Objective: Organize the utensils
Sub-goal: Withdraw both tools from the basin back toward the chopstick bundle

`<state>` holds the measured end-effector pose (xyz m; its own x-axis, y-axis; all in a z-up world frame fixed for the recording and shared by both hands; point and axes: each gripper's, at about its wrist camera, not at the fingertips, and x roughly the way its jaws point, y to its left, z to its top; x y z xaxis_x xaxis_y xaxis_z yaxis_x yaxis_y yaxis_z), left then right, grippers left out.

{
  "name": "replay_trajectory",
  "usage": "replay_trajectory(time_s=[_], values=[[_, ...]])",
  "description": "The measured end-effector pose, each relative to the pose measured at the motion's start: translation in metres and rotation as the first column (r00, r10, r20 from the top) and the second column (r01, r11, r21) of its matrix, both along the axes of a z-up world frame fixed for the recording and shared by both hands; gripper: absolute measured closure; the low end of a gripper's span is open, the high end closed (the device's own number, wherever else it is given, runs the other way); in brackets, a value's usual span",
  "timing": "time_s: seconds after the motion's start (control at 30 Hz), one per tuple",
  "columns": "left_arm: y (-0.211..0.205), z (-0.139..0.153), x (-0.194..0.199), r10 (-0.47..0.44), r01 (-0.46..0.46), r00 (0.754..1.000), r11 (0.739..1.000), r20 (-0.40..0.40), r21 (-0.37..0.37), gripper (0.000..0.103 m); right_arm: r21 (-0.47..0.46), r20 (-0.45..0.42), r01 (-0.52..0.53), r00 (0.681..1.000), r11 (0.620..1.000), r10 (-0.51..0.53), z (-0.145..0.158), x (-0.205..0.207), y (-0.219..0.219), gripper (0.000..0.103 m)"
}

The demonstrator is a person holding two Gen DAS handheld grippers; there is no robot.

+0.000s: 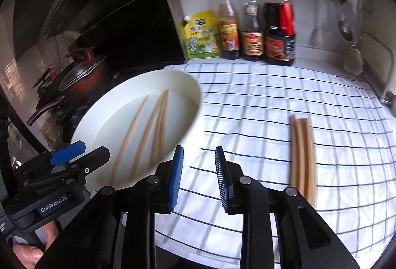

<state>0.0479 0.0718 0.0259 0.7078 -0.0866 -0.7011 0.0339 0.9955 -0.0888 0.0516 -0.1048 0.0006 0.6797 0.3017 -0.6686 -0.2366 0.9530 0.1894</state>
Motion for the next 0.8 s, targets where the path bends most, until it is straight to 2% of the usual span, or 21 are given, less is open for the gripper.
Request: replay_trajectory(time_s=[0.2, 0.4, 0.63, 0.8], values=[[-0.032, 0.0, -0.004, -0.06, 0.06, 0.998, 0.998, -0.002, 0.0, 0.039, -0.03, 0.025, 0.05, 0.998, 0.998, -0.05, 0.003, -0.012, -0.039, 0.076], [-0.067, -0.005, -0.005, -0.123, 0.123, 0.992, 0.992, -0.01, 0.002, 0.037, -0.045, 0.013, 0.127, 0.992, 0.991, -0.126, -0.001, -0.017, -0.083, 0.075], [-0.106, -0.017, -0.001, -0.183, 0.183, 0.983, 0.983, -0.029, -0.01, 0.037, -0.069, -0.021, 0.176, 0.984, 0.982, -0.177, -0.019, -0.012, -0.122, 0.075], [-0.13, -0.029, 0.007, -0.211, 0.21, 0.977, 0.977, -0.033, -0.022, 0.031, -0.1, -0.057, 0.187, 0.98, 0.977, -0.193, -0.038, -0.005, -0.139, 0.072]])
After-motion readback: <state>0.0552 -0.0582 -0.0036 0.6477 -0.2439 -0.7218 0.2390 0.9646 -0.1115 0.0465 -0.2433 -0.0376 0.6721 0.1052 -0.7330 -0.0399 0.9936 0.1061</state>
